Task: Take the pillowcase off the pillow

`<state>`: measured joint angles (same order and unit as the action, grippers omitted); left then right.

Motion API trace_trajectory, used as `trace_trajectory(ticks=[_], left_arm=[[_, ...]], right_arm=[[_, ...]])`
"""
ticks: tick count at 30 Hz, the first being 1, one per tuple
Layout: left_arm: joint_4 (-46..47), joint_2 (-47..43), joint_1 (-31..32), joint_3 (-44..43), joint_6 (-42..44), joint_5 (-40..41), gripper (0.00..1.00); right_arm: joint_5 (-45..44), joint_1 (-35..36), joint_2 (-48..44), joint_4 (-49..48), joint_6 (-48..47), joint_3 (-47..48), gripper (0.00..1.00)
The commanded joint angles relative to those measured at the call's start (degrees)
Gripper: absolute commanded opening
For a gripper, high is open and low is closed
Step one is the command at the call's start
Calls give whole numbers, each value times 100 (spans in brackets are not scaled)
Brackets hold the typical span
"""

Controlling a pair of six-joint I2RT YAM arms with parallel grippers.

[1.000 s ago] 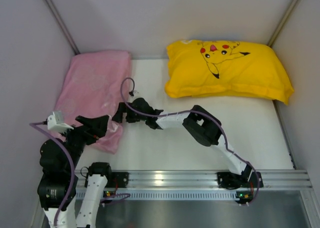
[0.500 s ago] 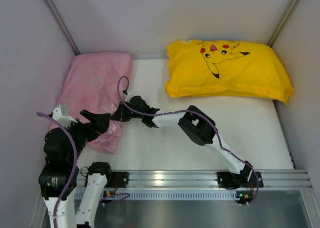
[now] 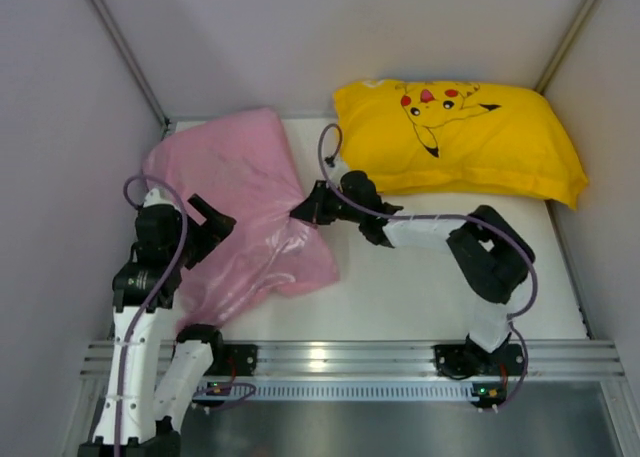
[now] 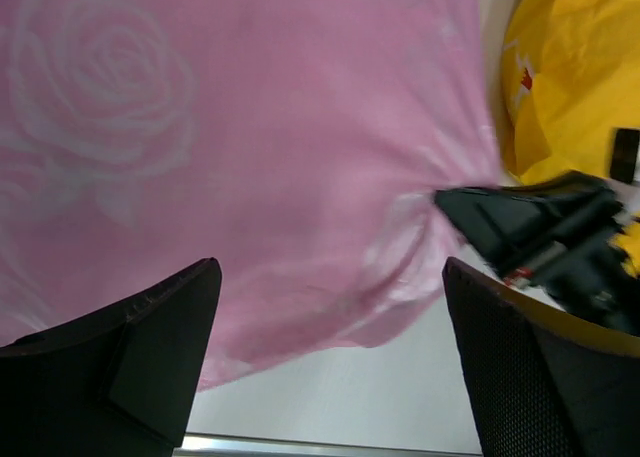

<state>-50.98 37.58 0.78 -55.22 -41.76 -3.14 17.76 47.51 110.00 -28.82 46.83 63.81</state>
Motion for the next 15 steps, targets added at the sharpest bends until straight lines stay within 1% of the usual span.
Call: trace_trajectory(ticks=[1, 2, 3, 5, 6, 7, 9, 10, 12, 13, 14, 15], left_arm=[[851, 161, -34, 579, -384, -37, 95], [1018, 344, -42, 757, -438, -116, 94], [1377, 485, -42, 932, -552, -274, 89], [1730, 914, -42, 1423, -631, -407, 84], [1915, 1074, -34, 1566, -684, -459, 74], [2221, 1224, -34, 1663, -719, -486, 71], [2548, 1681, 27, 1839, -790, -460, 66], [2793, 1821, 228, 1831, -816, -329, 60], [2996, 2401, 571, 1612, -808, -48, 57], [3093, 2951, 1017, 1481, -747, 171, 52], [3138, 3261, 1247, 1288, -685, 225, 50], [3138, 3603, 1676, 877, -606, 252, 49]], right_arm=[[-237, -277, -1487, 67, -673, -123, 0], [-412, -277, -1690, 330, -858, -80, 0], [-483, -277, -2057, 681, -1086, -53, 0], [-589, -277, -2359, 921, -1306, 86, 0], [-581, -268, -2534, 1192, -1377, 209, 0], [-554, -268, -2570, 1342, -1430, 350, 0], [-449, -233, -2562, 1571, -1597, 877, 0], [-423, -181, -2519, 1711, -1676, 1061, 0], [-449, 29, -2291, 1958, -1975, 1816, 0], [-440, 126, -2176, 2246, -2080, 2106, 0], [-318, 223, -2062, 2327, -2194, 2675, 0], [-195, 424, -1774, 2363, -2213, 2950, 0]])
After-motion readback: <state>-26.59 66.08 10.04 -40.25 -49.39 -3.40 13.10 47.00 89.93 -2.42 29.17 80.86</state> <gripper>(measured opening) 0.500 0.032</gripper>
